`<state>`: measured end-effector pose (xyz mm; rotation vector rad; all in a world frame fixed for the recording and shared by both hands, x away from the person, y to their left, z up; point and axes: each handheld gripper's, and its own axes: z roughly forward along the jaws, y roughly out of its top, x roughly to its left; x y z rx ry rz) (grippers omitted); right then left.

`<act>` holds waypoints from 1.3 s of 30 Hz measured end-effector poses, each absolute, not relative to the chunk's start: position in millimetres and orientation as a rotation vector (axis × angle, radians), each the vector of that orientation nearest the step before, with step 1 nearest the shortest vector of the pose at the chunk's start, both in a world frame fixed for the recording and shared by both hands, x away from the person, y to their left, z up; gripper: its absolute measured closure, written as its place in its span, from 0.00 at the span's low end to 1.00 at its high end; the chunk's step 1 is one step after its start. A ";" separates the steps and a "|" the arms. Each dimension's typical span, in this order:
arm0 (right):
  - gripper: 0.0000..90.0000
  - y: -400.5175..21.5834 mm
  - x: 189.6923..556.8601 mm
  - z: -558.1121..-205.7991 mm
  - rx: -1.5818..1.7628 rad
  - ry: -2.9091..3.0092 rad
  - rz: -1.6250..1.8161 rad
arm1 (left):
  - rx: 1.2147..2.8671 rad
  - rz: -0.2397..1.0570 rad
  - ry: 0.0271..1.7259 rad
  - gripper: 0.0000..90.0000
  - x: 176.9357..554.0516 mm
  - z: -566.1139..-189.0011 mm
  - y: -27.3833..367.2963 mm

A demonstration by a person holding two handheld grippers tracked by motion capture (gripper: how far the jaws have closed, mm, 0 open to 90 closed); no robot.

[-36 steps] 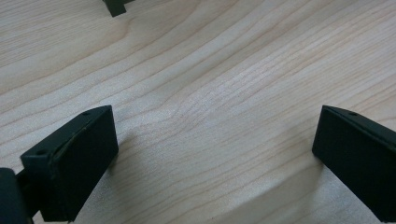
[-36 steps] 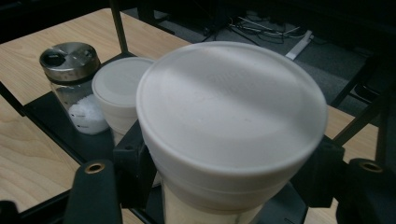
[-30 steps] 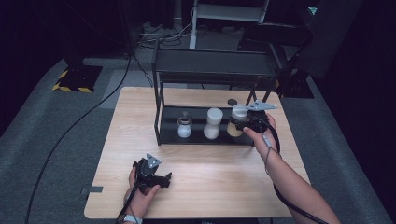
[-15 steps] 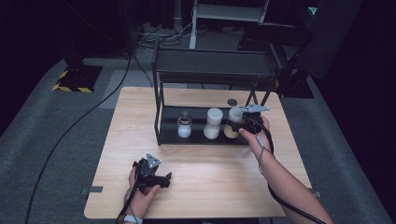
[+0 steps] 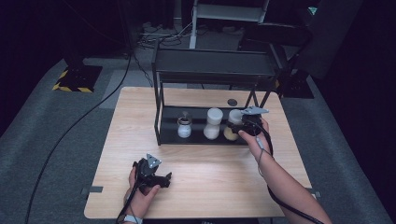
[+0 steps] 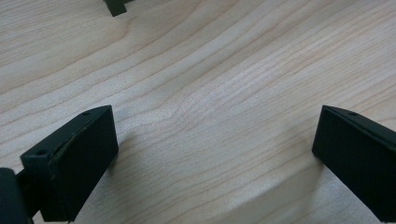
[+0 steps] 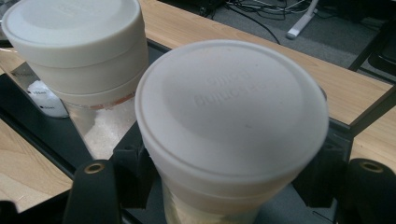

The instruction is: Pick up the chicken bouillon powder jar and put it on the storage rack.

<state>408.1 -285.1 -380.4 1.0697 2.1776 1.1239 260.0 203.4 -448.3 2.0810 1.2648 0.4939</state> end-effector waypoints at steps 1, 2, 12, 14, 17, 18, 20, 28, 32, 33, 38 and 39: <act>0.38 -285.6 408.1 -380.8 1.072 2.176 1.125 | 2.081 0.494 1.265 0.00 260.0 -448.2 203.4; 0.38 -286.0 408.1 -380.9 1.070 2.177 1.125 | 2.081 0.494 1.265 0.00 260.0 -448.3 203.4; 0.21 -292.0 395.1 -367.6 1.025 2.108 1.174 | 2.081 0.493 1.266 0.00 260.0 -448.2 203.3; 0.18 -295.1 391.4 -362.0 1.035 2.088 1.199 | 2.081 0.494 1.266 0.00 259.9 -448.3 203.3; 0.15 -300.4 386.6 -354.6 1.041 2.083 1.223 | 2.081 0.494 1.266 0.00 259.9 -448.3 203.3; 0.14 -302.1 384.6 -352.6 1.041 2.081 1.228 | 2.081 0.494 1.266 0.00 259.9 -448.3 203.3; 0.13 -306.4 380.0 -349.3 1.044 2.078 1.243 | 2.081 0.493 1.266 0.00 259.9 -448.3 203.4; 0.07 -324.7 360.3 -339.5 1.039 2.102 1.274 | 2.081 0.493 1.266 0.00 259.9 -448.2 203.3; 0.05 -331.6 352.9 -339.9 1.055 2.096 1.287 | 2.081 0.494 1.266 0.00 259.8 -448.3 203.2; 0.05 -334.3 350.1 -340.4 1.057 2.097 1.293 | 2.081 0.494 1.266 0.00 259.8 -448.3 203.2; 0.03 -344.2 339.0 -343.3 1.048 2.108 1.304 | 2.081 0.493 1.268 0.00 259.8 -448.1 203.1; 0.03 -345.8 337.4 -343.9 1.052 2.107 1.310 | 2.081 0.494 1.267 0.00 259.8 -448.3 203.2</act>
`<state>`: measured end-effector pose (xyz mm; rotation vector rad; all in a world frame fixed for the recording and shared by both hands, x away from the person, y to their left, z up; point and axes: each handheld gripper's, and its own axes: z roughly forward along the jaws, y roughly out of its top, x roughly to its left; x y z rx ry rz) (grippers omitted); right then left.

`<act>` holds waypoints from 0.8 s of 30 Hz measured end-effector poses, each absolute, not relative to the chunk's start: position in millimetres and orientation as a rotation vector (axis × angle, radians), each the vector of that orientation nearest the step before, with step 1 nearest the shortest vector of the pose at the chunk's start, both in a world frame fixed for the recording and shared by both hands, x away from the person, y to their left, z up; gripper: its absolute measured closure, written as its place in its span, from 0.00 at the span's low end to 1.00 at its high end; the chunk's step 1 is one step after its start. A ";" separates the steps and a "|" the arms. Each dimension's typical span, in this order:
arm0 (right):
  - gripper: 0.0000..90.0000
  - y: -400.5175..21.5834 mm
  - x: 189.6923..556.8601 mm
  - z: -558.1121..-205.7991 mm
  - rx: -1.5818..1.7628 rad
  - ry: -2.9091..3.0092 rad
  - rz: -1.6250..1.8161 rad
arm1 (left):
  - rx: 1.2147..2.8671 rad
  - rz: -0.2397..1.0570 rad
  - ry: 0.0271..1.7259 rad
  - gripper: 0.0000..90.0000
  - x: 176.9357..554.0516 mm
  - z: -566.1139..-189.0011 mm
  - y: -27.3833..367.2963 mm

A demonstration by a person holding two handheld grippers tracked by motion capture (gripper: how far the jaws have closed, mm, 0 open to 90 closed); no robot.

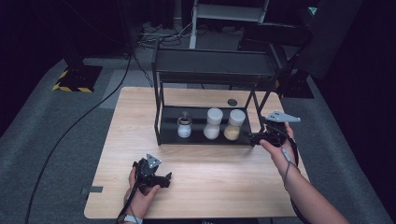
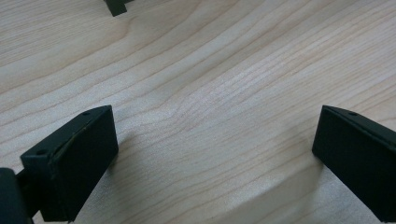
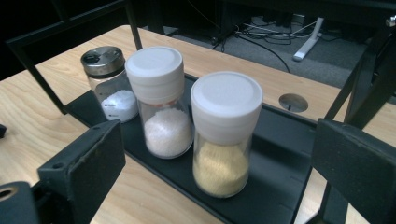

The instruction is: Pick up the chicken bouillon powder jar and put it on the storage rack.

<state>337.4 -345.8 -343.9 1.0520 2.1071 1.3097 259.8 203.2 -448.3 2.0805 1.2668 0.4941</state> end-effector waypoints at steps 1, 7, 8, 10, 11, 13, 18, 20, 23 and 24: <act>0.03 -347.1 335.7 -344.4 1.058 2.106 1.313 | 2.081 0.494 1.267 0.00 259.8 -448.3 203.2; 0.03 -353.1 323.3 -347.7 1.062 2.113 1.309 | 2.080 0.493 1.268 0.00 259.7 -448.2 203.1; 0.03 -353.8 321.5 -348.0 1.056 2.121 1.298 | 2.080 0.494 1.267 0.00 259.8 -448.2 203.1; 0.03 -355.2 317.9 -349.1 1.055 2.133 1.289 | 2.081 0.494 1.269 0.00 259.7 -448.1 203.0; 0.03 -356.7 316.5 -350.1 1.056 2.138 1.292 | 2.081 0.494 1.269 0.00 259.7 -448.1 203.0; 0.03 -357.7 313.0 -352.4 1.066 2.138 1.288 | 2.080 0.494 1.268 0.00 259.6 -448.3 203.0; 0.03 -361.7 308.9 -361.5 1.084 2.145 1.288 | 2.080 0.495 1.268 0.00 259.6 -448.3 203.0; 0.03 -362.4 308.3 -364.7 1.080 2.163 1.267 | 2.080 0.495 1.268 0.00 259.6 -448.3 203.0; 0.03 -365.1 307.2 -371.0 1.098 2.175 1.264 | 2.080 0.494 1.270 0.00 259.6 -448.1 202.9; 0.03 -365.4 306.8 -373.4 1.088 2.184 1.250 | 2.080 0.495 1.268 0.00 259.6 -448.2 203.0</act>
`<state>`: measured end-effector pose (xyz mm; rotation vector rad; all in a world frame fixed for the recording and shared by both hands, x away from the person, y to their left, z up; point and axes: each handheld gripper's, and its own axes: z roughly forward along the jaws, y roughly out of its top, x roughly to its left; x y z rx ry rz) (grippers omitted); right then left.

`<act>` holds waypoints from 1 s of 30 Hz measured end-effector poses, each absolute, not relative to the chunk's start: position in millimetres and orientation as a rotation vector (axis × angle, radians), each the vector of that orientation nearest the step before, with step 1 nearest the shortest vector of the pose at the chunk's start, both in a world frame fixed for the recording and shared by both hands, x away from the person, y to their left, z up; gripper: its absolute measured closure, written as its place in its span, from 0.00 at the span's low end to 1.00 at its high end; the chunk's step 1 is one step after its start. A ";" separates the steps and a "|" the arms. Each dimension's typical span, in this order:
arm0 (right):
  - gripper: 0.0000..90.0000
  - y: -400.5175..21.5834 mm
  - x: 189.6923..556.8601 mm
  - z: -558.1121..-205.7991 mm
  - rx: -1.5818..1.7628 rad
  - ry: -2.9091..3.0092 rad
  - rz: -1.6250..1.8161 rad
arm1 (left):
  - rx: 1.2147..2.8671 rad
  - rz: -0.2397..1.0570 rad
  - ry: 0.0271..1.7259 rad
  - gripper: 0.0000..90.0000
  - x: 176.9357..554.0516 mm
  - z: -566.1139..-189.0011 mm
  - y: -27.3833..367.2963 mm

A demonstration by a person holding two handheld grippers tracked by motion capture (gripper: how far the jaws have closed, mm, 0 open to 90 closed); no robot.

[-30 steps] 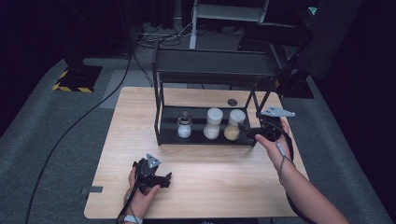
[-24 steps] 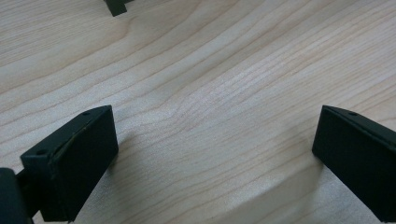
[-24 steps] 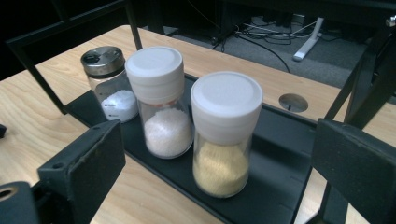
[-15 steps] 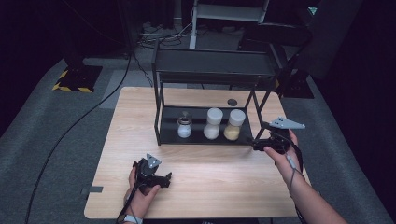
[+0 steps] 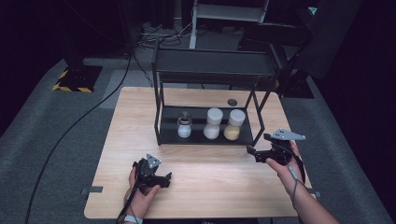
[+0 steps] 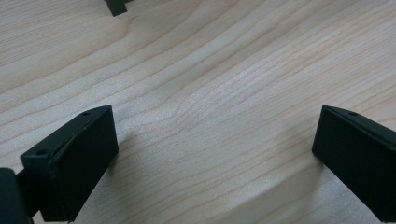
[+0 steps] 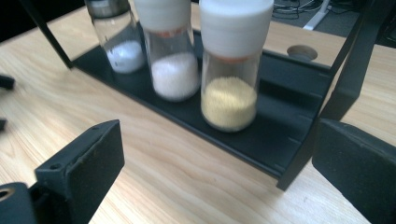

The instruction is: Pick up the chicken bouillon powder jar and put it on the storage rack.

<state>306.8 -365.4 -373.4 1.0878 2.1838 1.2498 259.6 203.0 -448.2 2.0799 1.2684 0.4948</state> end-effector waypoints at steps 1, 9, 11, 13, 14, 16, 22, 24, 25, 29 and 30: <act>0.03 -365.7 306.5 -375.1 1.088 2.186 1.245 | 2.080 0.495 1.269 0.00 259.6 -448.3 203.0; 0.03 -367.4 305.3 -392.4 1.110 2.205 1.198 | 2.080 0.495 1.268 0.00 259.6 -448.3 203.0; 0.03 -367.6 305.3 -396.4 1.112 2.214 1.186 | 2.080 0.495 1.268 0.00 259.6 -448.3 203.0; 0.03 -368.0 305.6 -399.8 1.112 2.225 1.175 | 2.080 0.495 1.268 0.00 259.6 -448.3 203.0; 0.03 -368.7 305.6 -401.8 1.110 2.229 1.174 | 2.080 0.495 1.268 0.00 259.6 -448.3 203.0; 0.03 -369.9 305.5 -404.7 1.115 2.239 1.171 | 2.080 0.495 1.268 0.00 259.6 -448.2 203.0; 0.03 -372.0 305.3 -414.5 1.135 2.259 1.149 | 2.080 0.495 1.269 0.00 259.6 -448.3 203.0; 0.03 -371.7 304.3 -417.4 1.139 2.260 1.139 | 2.080 0.495 1.269 0.00 259.6 -448.2 203.0; 0.03 -371.9 303.9 -419.0 1.141 2.261 1.139 | 2.080 0.495 1.268 0.00 259.6 -448.2 203.0; 0.03 -372.4 303.7 -423.6 1.142 2.282 1.123 | 2.080 0.495 1.268 0.00 259.6 -448.3 203.0; 0.03 -372.7 303.5 -424.8 1.148 2.284 1.120 | 2.080 0.495 1.268 0.00 259.6 -448.3 203.0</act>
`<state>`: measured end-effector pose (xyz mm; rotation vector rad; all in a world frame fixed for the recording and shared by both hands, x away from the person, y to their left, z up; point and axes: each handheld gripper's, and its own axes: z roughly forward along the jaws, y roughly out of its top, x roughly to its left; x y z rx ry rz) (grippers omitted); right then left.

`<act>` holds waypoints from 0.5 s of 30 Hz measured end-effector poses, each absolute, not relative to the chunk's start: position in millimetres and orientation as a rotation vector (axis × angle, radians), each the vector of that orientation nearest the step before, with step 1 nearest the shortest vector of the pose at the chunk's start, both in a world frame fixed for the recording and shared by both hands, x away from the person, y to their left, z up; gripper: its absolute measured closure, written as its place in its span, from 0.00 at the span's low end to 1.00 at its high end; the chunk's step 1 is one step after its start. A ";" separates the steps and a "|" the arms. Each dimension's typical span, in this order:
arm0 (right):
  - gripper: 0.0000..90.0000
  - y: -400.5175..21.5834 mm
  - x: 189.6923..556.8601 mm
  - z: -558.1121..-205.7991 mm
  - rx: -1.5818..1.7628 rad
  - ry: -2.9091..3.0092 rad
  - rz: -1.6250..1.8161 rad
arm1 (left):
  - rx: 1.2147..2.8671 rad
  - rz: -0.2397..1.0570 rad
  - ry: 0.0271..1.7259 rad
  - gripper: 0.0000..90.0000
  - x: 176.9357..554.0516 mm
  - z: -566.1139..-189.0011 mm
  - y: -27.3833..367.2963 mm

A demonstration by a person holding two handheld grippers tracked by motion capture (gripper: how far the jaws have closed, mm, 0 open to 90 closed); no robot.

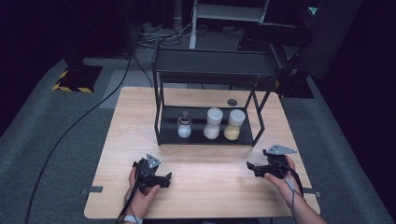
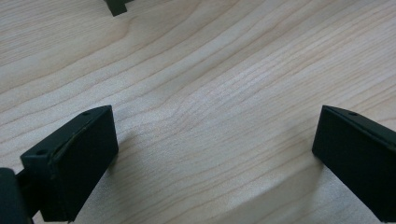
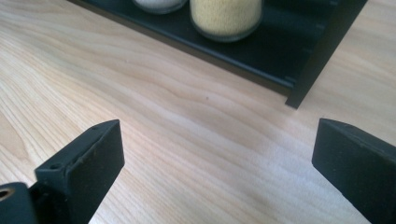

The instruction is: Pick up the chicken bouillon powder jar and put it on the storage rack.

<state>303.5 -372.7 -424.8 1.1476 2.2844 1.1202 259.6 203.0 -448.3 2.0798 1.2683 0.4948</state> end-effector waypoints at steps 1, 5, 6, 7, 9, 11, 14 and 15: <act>0.03 -373.4 303.3 -426.5 1.151 2.286 1.119 | 2.080 0.495 1.268 0.00 259.6 -448.3 203.0; 0.03 -374.9 302.8 -430.7 1.169 2.291 1.110 | 2.080 0.495 1.268 0.00 259.6 -448.2 203.0; 0.03 -375.2 302.7 -431.5 1.175 2.292 1.108 | 2.080 0.495 1.268 0.00 259.7 -448.2 203.0; 0.03 -375.6 302.7 -432.4 1.176 2.293 1.105 | 2.080 0.495 1.268 0.00 259.6 -448.2 203.0; 0.03 -376.1 302.4 -433.5 1.184 2.296 1.102 | 2.080 0.495 1.269 0.00 259.6 -448.2 202.9; 0.03 -377.0 302.0 -435.1 1.185 2.298 1.104 | 2.080 0.495 1.268 0.00 259.6 -448.2 203.0; 0.03 -378.4 301.3 -438.5 1.200 2.297 1.108 | 2.080 0.495 1.269 0.00 259.6 -448.2 203.0; 0.03 -378.7 301.7 -439.8 1.203 2.302 1.105 | 2.080 0.494 1.268 0.00 259.7 -448.2 203.0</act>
